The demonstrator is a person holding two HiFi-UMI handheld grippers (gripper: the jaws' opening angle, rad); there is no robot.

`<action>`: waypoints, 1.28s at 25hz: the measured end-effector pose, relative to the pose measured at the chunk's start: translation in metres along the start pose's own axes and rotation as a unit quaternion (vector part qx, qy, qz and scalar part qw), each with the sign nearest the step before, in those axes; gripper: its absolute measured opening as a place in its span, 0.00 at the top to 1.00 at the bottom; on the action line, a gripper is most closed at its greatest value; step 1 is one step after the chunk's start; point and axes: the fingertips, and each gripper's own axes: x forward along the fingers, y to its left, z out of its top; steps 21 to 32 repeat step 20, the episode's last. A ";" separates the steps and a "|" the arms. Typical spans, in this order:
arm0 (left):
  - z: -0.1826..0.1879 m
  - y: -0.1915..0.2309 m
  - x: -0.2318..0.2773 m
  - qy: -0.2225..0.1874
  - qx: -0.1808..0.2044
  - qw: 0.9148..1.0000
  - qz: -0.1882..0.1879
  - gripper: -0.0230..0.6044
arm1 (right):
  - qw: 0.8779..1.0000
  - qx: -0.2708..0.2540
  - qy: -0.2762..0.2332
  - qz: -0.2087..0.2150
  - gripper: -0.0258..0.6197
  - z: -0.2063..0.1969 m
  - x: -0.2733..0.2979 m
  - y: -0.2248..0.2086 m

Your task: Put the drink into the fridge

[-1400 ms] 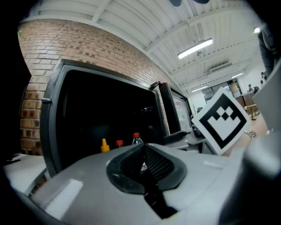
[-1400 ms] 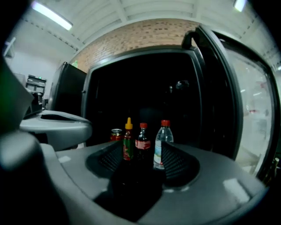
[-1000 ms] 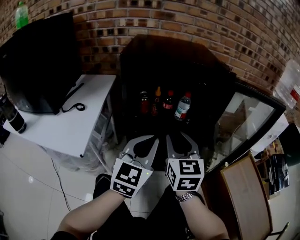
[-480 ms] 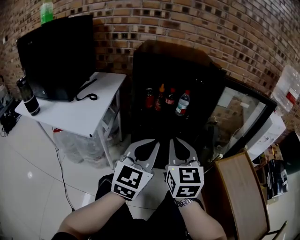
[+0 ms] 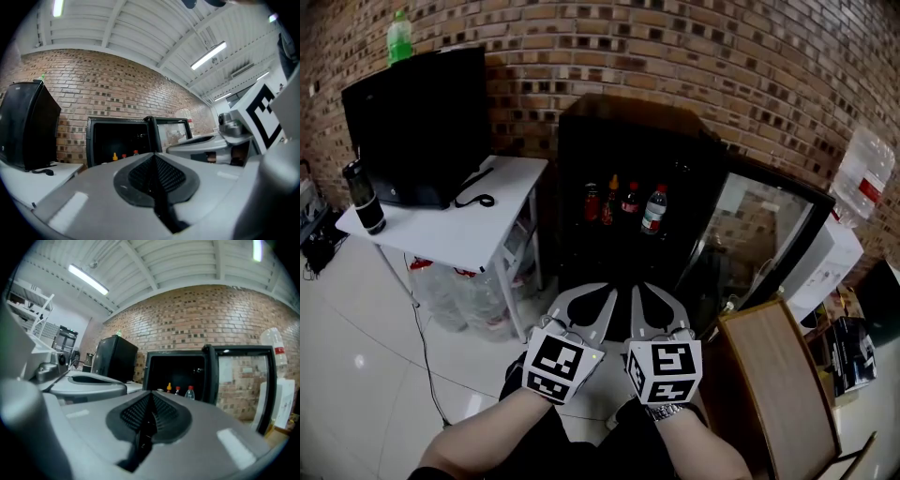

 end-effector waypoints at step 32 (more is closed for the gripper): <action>0.007 -0.008 -0.003 -0.002 0.009 1.000 0.001 0.96 | 1.000 -0.003 -0.005 0.004 0.96 0.003 -0.010 -0.001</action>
